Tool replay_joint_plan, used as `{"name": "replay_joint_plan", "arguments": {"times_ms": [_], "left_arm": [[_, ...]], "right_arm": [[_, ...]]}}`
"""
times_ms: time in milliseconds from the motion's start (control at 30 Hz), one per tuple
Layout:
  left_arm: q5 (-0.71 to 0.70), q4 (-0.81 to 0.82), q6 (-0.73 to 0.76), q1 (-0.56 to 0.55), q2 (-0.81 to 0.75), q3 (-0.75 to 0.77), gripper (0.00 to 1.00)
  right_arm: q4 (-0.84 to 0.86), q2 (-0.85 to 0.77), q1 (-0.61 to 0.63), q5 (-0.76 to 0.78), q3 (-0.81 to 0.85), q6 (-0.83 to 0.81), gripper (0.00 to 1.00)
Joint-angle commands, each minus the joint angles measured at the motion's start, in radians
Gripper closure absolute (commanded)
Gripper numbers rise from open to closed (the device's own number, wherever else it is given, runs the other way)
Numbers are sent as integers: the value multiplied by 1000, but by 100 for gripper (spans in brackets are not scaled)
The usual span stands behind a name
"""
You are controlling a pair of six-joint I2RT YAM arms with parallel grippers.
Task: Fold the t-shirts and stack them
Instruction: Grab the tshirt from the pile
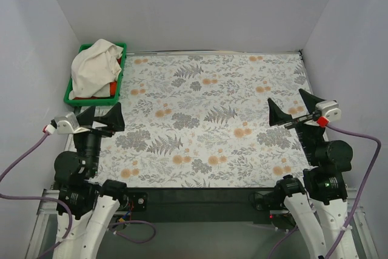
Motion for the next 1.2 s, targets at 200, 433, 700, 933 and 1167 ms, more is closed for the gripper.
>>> {"name": "replay_joint_plan", "arguments": {"times_ms": [200,433,700,933,1167], "left_arm": [[-119,-33,-173,-1,318,-38,2],[-125,-10,-307,7,789,127,2],[-125,28,-338,213,1222,426,2],[-212,34,-324,318,1521,658,6],[-266,30,-257,338,1707,789,30]], "right_arm": [[20,27,6,15,-126,101,2],[-20,122,9,-14,-167,144,2],[-37,99,26,-9,-222,131,2],[-38,73,32,-26,-258,131,2],[-40,67,35,-28,-265,122,2]]}}
